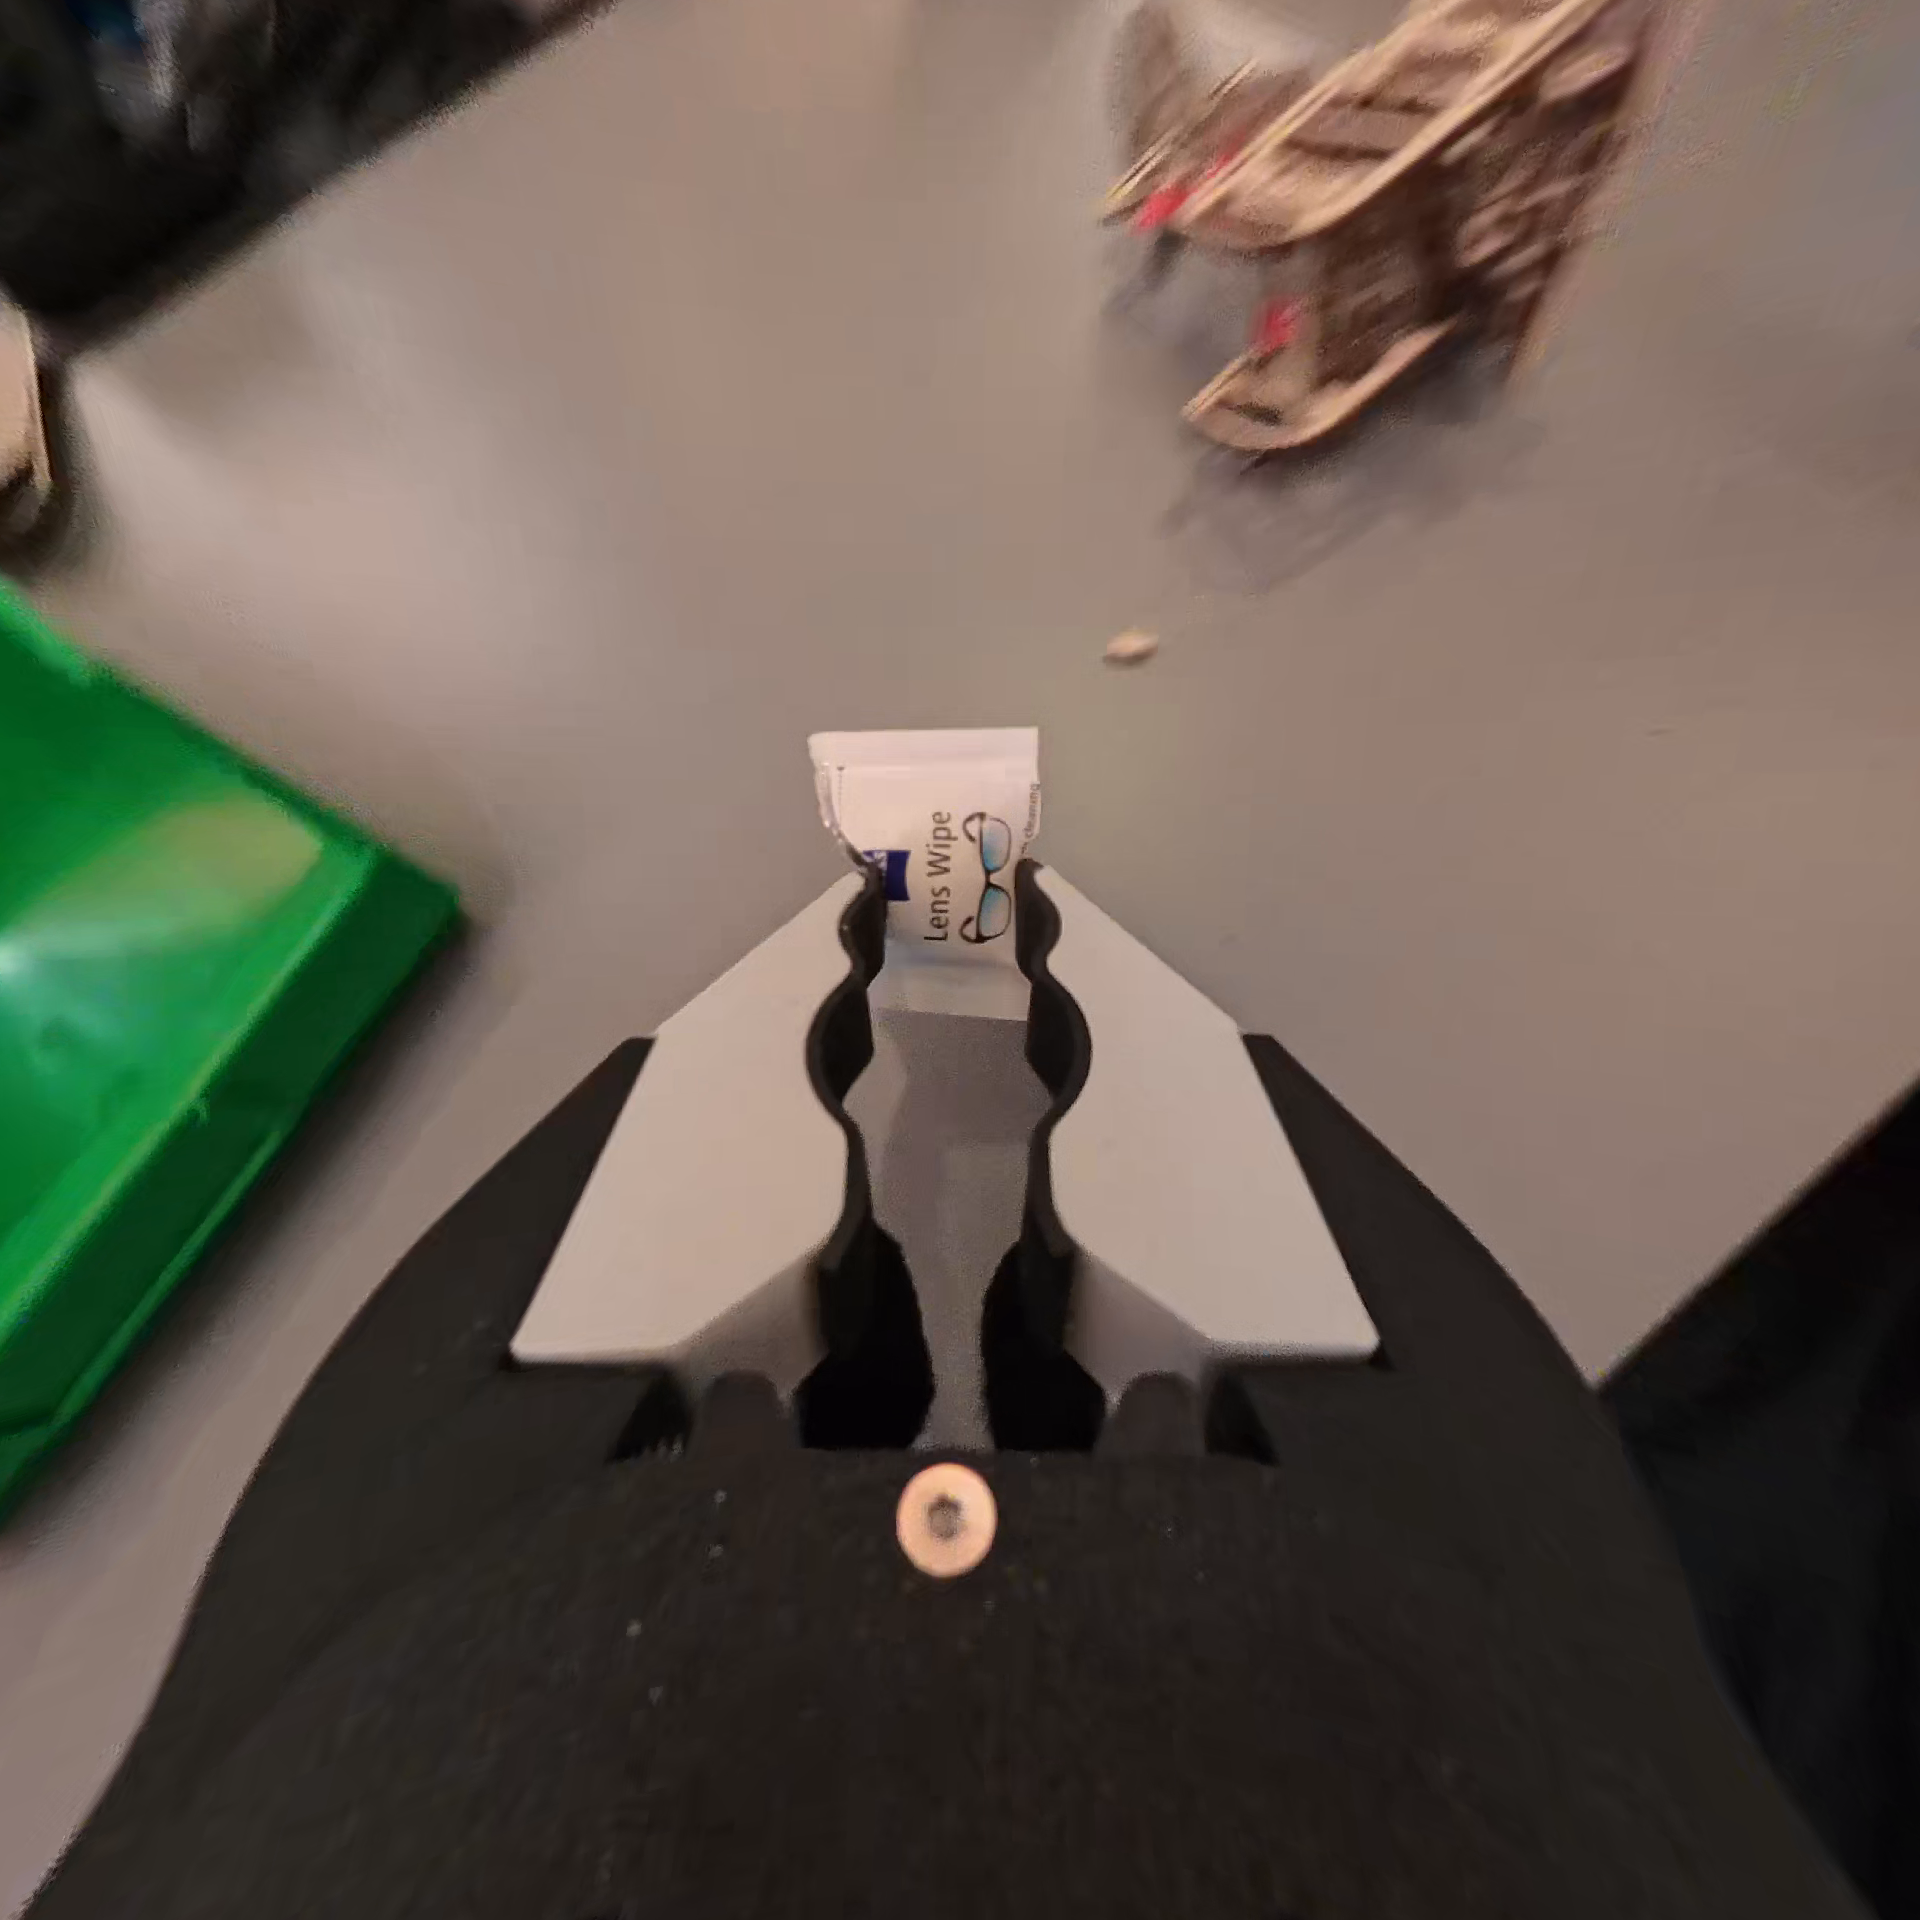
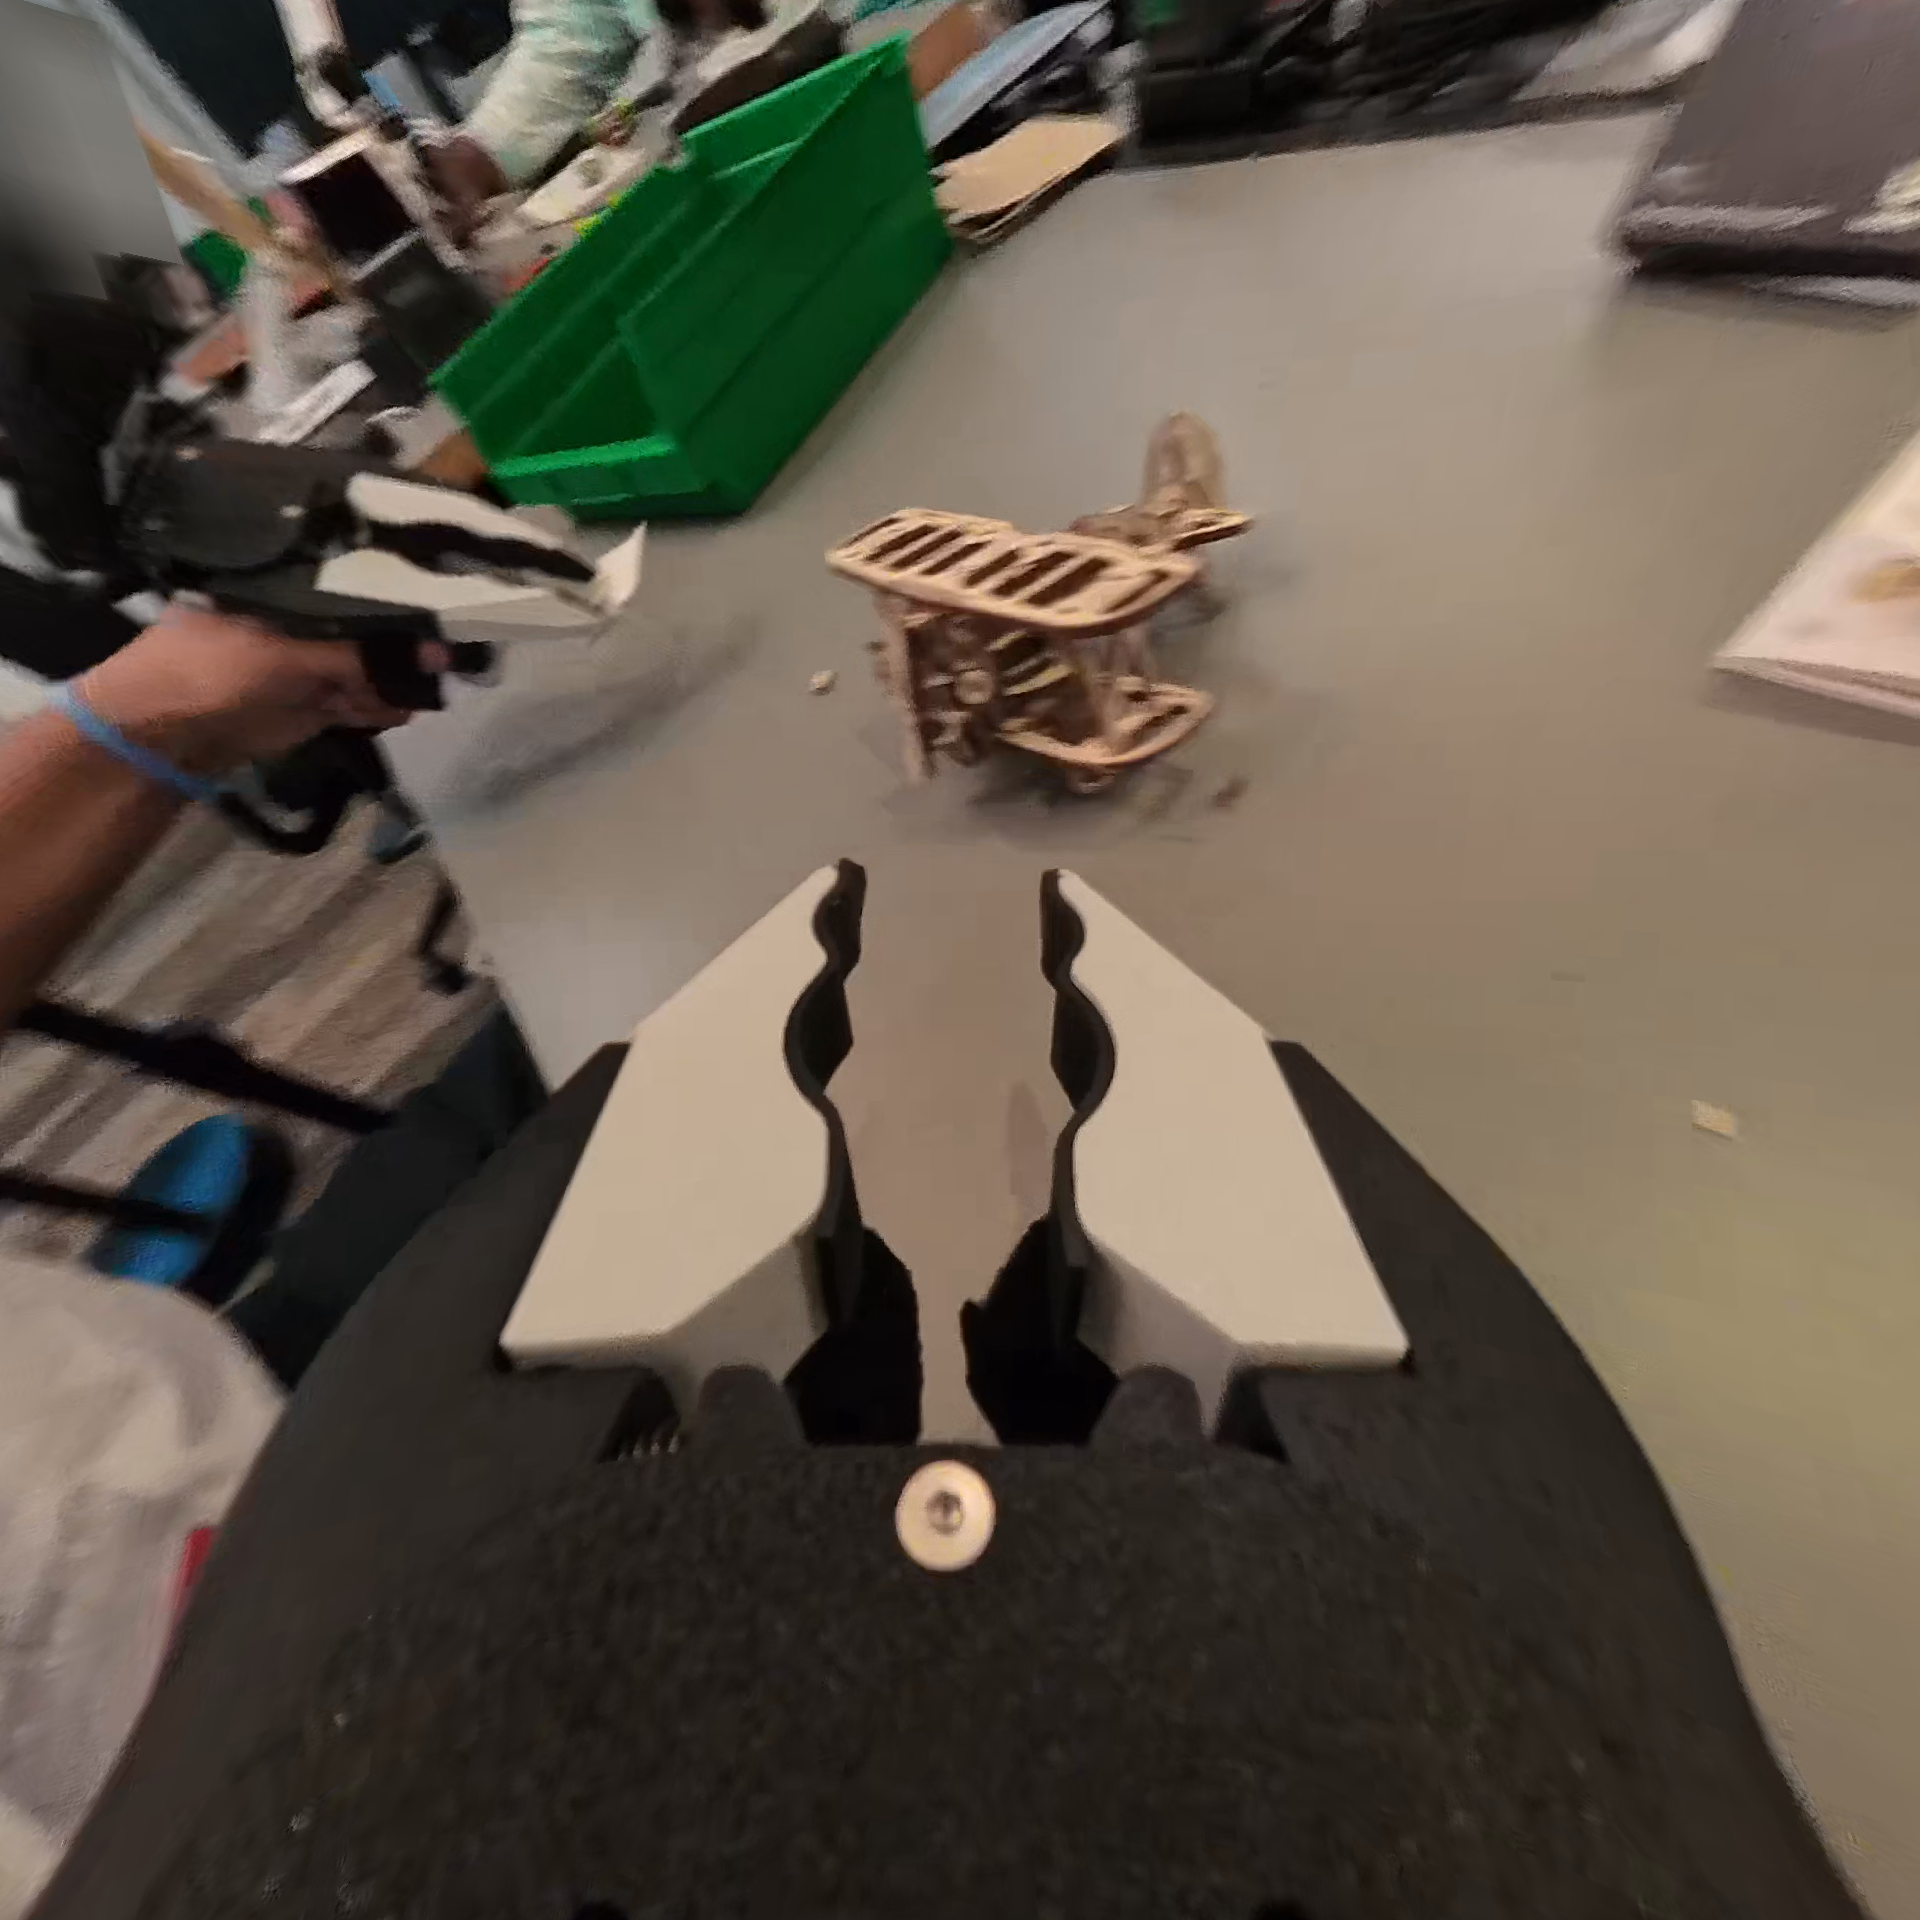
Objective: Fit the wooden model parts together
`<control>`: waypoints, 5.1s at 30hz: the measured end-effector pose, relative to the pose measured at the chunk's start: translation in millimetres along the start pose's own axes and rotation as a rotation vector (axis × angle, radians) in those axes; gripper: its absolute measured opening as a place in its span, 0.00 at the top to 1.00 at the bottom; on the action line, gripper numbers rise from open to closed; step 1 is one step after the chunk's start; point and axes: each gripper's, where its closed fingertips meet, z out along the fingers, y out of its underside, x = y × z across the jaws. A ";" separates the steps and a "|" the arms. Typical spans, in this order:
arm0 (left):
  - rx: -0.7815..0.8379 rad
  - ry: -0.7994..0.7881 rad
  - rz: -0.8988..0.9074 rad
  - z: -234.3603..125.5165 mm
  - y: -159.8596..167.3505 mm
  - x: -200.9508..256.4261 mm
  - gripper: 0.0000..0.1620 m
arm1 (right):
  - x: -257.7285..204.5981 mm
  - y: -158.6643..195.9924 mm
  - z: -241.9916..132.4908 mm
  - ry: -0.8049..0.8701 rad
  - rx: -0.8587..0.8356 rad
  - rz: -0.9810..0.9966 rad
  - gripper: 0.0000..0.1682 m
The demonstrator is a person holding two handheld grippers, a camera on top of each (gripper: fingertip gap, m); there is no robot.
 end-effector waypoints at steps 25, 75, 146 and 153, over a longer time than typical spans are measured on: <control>0.218 0.075 0.156 -21.7 -66.6 116.4 0.84 | 90.9 -58.0 -106.3 0.135 0.106 0.224 1.00; -0.118 -0.235 -0.291 -10.5 71.0 -68.2 0.93 | 383.5 -141.1 -220.9 0.608 -0.035 0.239 1.00; -0.063 0.089 -0.046 96.0 -24.4 55.1 0.97 | 251.3 -71.5 -207.9 0.796 -0.087 0.076 0.87; -0.022 0.084 0.032 80.1 -24.3 52.9 0.86 | 132.0 -39.2 -145.0 0.549 -0.072 0.004 0.88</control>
